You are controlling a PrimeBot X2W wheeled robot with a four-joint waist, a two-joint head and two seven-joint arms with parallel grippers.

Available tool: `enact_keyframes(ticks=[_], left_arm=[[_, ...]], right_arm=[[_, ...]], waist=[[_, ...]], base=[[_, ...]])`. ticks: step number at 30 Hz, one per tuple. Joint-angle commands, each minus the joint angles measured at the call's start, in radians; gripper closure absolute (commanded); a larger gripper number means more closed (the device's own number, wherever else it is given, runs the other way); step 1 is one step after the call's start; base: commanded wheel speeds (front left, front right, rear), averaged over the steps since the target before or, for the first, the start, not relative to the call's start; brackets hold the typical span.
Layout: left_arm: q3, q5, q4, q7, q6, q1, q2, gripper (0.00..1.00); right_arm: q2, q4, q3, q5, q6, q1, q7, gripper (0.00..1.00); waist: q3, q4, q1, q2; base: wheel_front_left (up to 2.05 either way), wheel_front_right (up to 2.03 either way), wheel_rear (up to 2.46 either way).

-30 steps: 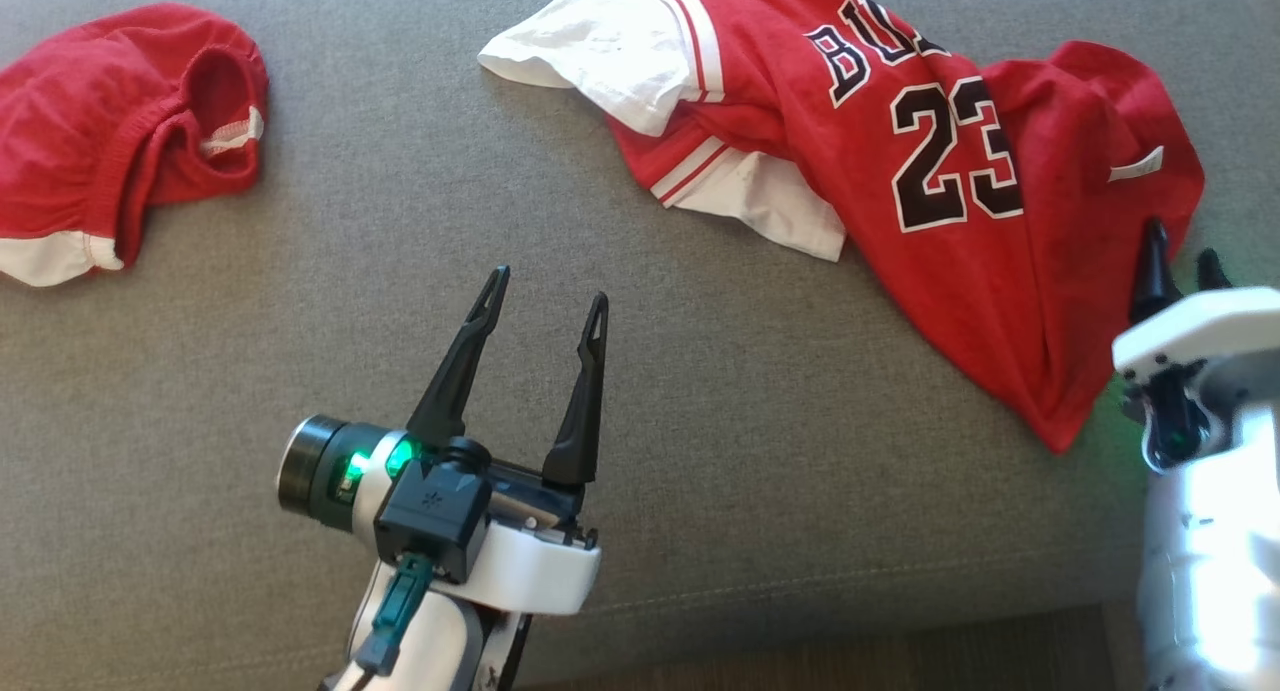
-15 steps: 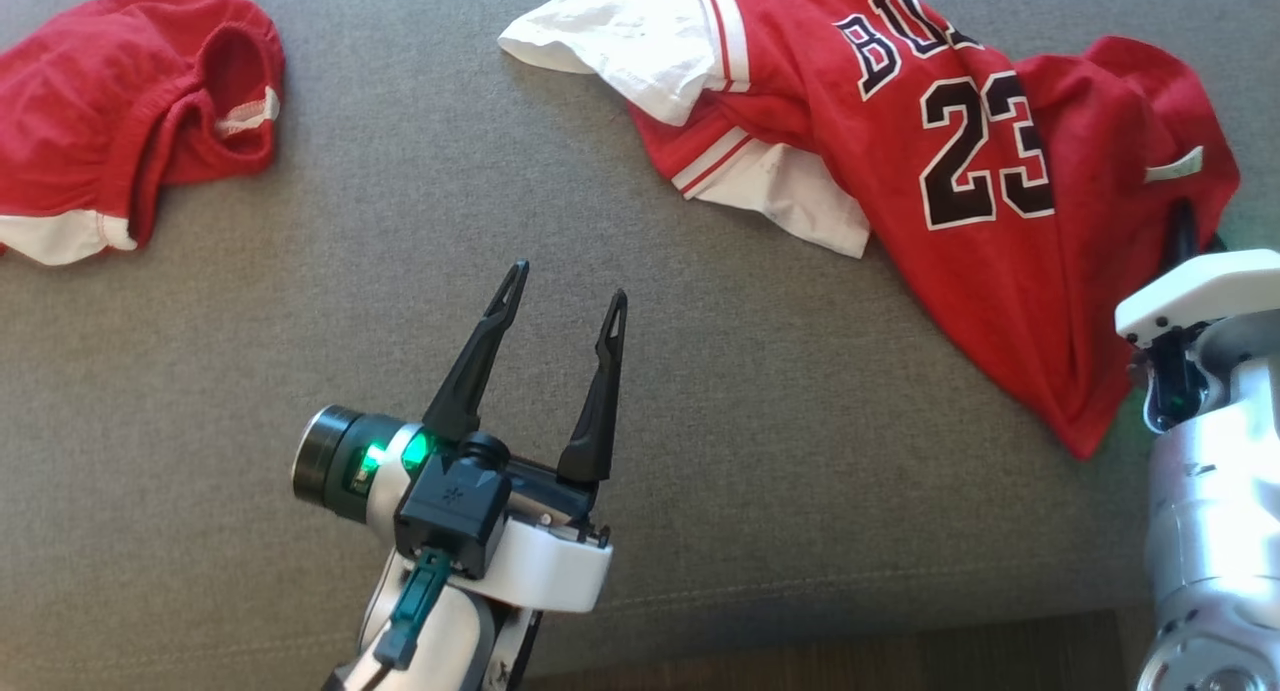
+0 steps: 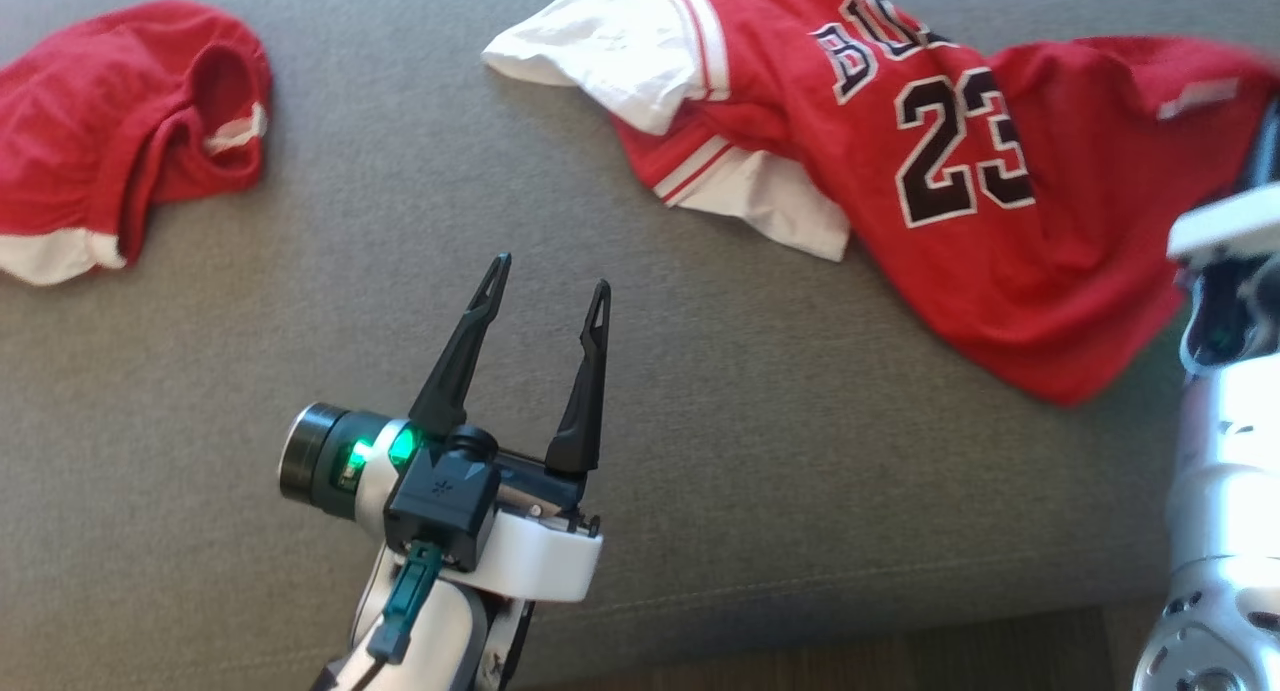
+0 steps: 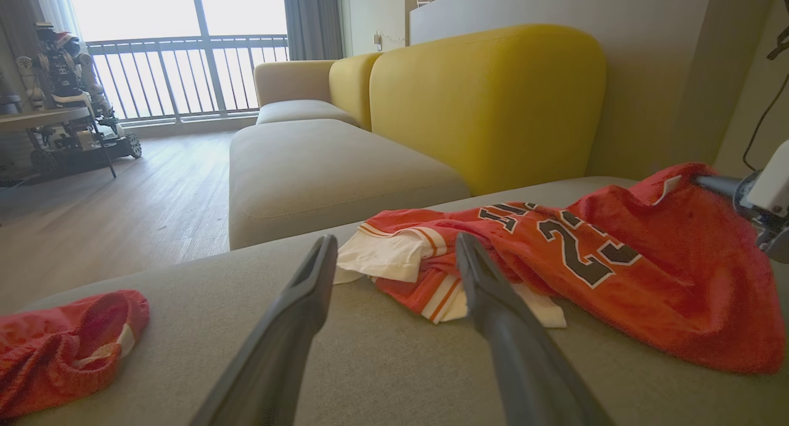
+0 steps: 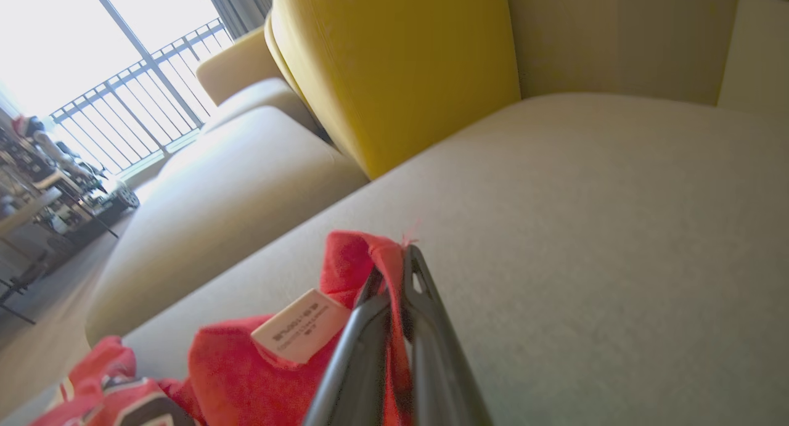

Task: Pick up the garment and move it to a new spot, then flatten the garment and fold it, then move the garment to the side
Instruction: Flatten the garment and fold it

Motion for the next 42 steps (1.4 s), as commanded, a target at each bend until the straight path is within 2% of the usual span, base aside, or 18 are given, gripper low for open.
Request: enact_keyframes(ticks=[1, 5, 9, 14, 18, 21, 25, 30, 34, 38, 39, 40, 42], left_arm=[[0.025, -0.005, -0.034, -0.005, -0.001, -0.003, 0.007, 0.00], [0.021, -0.006, -0.034, -0.005, 0.000, 0.000, 0.005, 0.00], [0.024, -0.013, -0.035, -0.005, 0.003, 0.012, 0.003, 0.00], [0.035, -0.018, -0.038, -0.005, 0.001, 0.021, 0.001, 0.00], [0.034, -0.013, -0.040, -0.005, -0.004, 0.013, -0.001, 0.00], [0.036, -0.012, -0.042, -0.005, -0.007, 0.013, -0.001, 0.00], [0.027, -0.009, -0.034, -0.005, -0.020, 0.007, -0.001, 0.00], [0.023, -0.008, -0.032, -0.005, -0.021, 0.001, -0.004, 0.00], [0.009, -0.011, -0.029, -0.005, -0.027, -0.009, -0.010, 0.00], [-0.009, -0.019, -0.026, -0.005, -0.030, -0.021, -0.018, 0.00], [-0.013, -0.021, -0.026, -0.005, -0.029, -0.023, -0.020, 0.00], [-0.017, -0.022, -0.025, -0.005, -0.028, -0.025, -0.022, 0.00], [-0.024, -0.028, -0.025, -0.005, -0.025, -0.028, -0.025, 0.00]], right_arm=[[0.005, -0.096, 0.057, 0.053, 0.000, -0.034, 0.011, 1.00], [0.010, -0.291, 0.117, 0.160, 0.000, -0.023, 0.077, 1.00], [0.013, -0.451, 0.123, 0.187, 0.000, 0.026, 0.167, 1.00], [0.016, -0.523, 0.078, 0.160, 0.000, 0.118, 0.276, 1.00], [0.017, -0.493, 0.016, 0.140, 0.000, 0.197, 0.319, 1.00], [0.017, -0.462, -0.014, 0.128, 0.000, 0.220, 0.283, 1.00], [0.017, -0.398, 0.001, 0.122, 0.000, 0.212, 0.259, 1.00], [0.017, -0.361, 0.035, 0.088, 0.000, 0.122, 0.187, 1.00], [0.017, -0.266, 0.049, 0.021, 0.000, -0.026, 0.088, 1.00], [0.017, -0.133, -0.044, -0.123, 0.000, -0.173, -0.004, 1.00], [0.017, -0.109, -0.086, -0.180, 0.000, -0.197, -0.016, 0.47], [0.017, -0.089, -0.130, -0.238, 0.000, -0.218, -0.025, 0.00], [0.017, -0.064, -0.197, -0.337, 0.000, -0.241, -0.037, 0.00]], waist=[[-0.022, -0.024, 0.0000, 0.0000], [-0.050, -0.037, 0.0000, 0.0000], [-0.071, -0.030, 0.0000, 0.0000], [-0.083, -0.023, 0.0000, 0.0000], [-0.080, -0.021, 0.0000, 0.0000], [-0.067, -0.036, 0.0000, 0.0000], [-0.055, -0.048, 0.0000, 0.0000], [-0.052, -0.051, 0.0000, 0.0000], [-0.048, -0.028, 0.0000, 0.0000], [-0.040, 0.025, 0.0000, 0.0000], [-0.038, 0.039, 0.0000, 0.0000], [-0.035, 0.053, 0.0000, 0.0000], [-0.032, 0.081, 0.0000, 0.0000]], base=[[0.00, 0.00, 0.00], [0.00, 0.00, 0.00], [0.00, 0.00, 0.00], [0.00, 0.00, 0.00], [0.00, 0.00, 0.00], [0.00, 0.00, 0.00], [0.00, 0.00, 0.00], [0.00, 0.00, 0.00], [0.00, 0.00, 0.00], [0.00, 0.00, 0.00], [0.00, 0.00, 0.00], [0.00, 0.00, 0.00], [0.00, 0.00, 0.00]])
